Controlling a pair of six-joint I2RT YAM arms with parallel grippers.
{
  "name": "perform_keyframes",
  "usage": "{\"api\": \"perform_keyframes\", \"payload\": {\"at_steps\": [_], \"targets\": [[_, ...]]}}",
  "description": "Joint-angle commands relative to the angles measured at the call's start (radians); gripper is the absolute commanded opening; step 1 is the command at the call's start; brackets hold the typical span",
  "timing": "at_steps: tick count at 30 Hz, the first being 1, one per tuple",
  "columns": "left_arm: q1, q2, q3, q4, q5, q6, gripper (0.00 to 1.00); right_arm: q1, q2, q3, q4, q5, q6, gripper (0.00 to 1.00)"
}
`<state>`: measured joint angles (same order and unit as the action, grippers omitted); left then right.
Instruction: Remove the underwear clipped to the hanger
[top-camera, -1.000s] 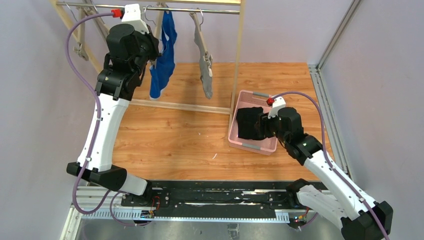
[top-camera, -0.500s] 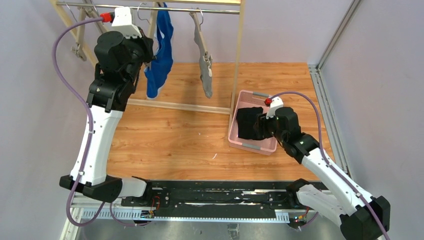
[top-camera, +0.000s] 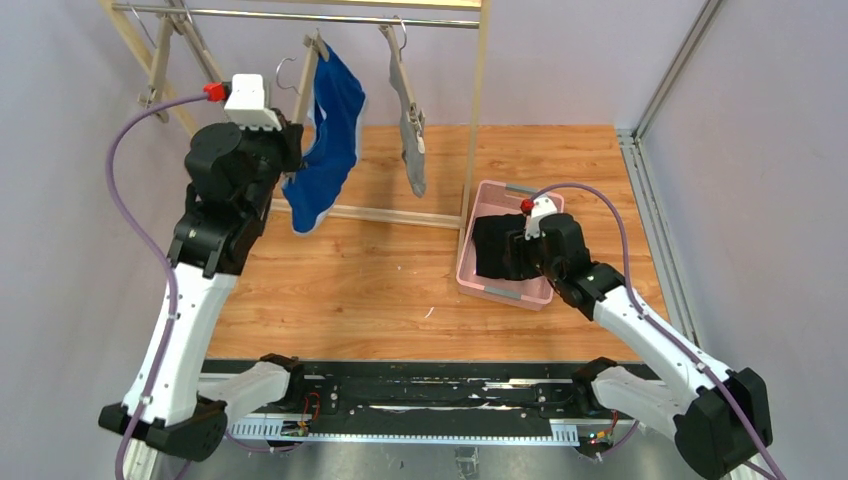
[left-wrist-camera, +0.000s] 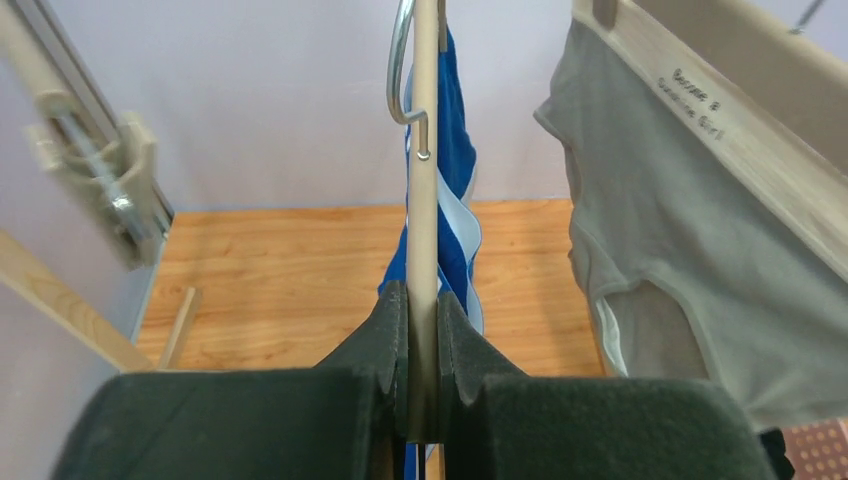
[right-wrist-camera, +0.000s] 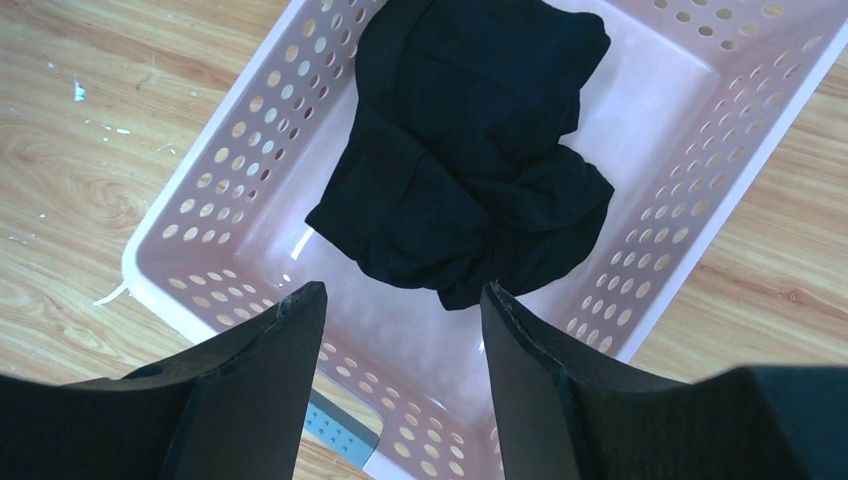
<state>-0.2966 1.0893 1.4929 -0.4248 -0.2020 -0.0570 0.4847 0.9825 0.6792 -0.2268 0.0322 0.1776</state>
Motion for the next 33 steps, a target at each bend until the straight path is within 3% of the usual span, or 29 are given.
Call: {"api": "perform_keyframes", "payload": {"at_steps": [1,10,15,25,27,33], "targets": [[-0.006,-0.147,-0.019,0.013,0.031,0.038,0.0,0.011,0.043,0.03,0.04,0.032,-0.024,0.6],[-0.006,-0.229,-0.084,-0.365,0.172,0.098,0.0,0.003,0.152,0.148,0.025,-0.001,-0.067,0.62],[-0.006,-0.283,-0.17,-0.449,0.305,0.105,0.0,-0.015,0.135,0.199,0.007,-0.097,-0.105,0.63],[-0.005,-0.299,-0.209,-0.579,0.633,0.171,0.0,-0.039,0.01,0.168,0.095,-0.572,-0.16,0.67],[-0.006,-0.299,-0.225,-0.583,0.76,0.193,0.0,-0.04,0.0,0.164,0.138,-0.703,-0.141,0.67],[-0.006,-0.318,-0.266,-0.595,0.941,0.256,0.0,-0.04,0.0,0.176,0.276,-0.979,-0.057,0.67]]}}
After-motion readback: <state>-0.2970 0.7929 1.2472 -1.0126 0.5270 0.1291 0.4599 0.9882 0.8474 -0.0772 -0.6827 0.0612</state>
